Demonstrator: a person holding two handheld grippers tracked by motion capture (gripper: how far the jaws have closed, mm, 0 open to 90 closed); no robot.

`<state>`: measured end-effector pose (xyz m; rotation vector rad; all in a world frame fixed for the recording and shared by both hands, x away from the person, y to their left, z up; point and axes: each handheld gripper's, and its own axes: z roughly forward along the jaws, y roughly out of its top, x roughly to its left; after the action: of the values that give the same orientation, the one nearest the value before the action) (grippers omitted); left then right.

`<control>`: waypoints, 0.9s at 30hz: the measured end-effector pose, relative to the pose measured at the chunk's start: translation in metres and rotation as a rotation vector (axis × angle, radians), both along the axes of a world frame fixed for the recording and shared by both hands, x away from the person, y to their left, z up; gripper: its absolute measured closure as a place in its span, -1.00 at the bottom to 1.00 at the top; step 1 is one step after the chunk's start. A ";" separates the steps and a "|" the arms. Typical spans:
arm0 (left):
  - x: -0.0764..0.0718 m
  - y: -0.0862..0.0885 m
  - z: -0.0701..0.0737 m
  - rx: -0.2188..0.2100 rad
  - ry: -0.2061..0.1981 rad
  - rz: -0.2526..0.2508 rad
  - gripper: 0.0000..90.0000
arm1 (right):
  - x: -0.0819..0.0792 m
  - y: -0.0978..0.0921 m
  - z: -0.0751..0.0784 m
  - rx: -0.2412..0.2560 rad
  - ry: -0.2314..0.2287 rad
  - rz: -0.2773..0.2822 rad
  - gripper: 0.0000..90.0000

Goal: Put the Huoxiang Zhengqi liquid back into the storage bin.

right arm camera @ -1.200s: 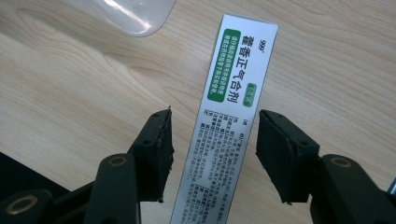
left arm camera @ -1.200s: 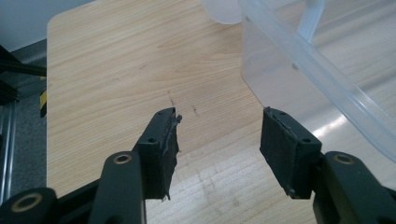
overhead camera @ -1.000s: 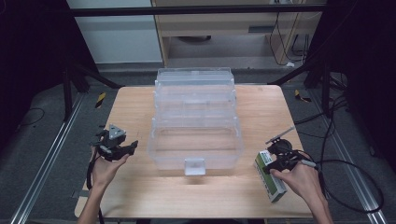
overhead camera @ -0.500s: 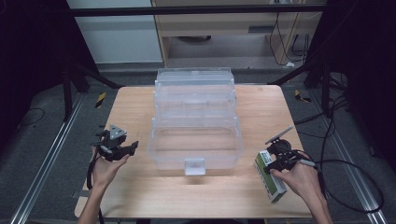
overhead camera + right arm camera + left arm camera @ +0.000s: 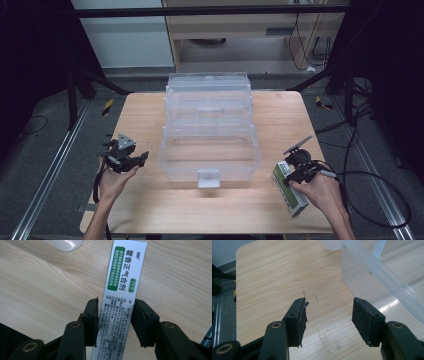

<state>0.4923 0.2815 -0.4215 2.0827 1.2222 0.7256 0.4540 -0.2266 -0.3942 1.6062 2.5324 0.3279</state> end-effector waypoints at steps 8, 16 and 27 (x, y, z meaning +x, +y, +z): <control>0.000 -0.001 -0.001 0.003 0.003 -0.003 -0.02 | 0.000 -0.001 0.001 -0.013 -0.001 0.001 0.40; 0.000 -0.001 -0.001 0.005 0.005 -0.004 -0.02 | 0.001 -0.001 0.001 -0.020 0.006 0.006 0.41; 0.001 -0.001 -0.002 0.007 0.008 -0.005 -0.03 | 0.003 -0.001 0.002 -0.017 0.013 0.014 0.42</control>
<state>0.4930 0.2800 -0.4230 2.0950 1.2201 0.7212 0.4573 -0.2275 -0.3923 1.5903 2.5500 0.2977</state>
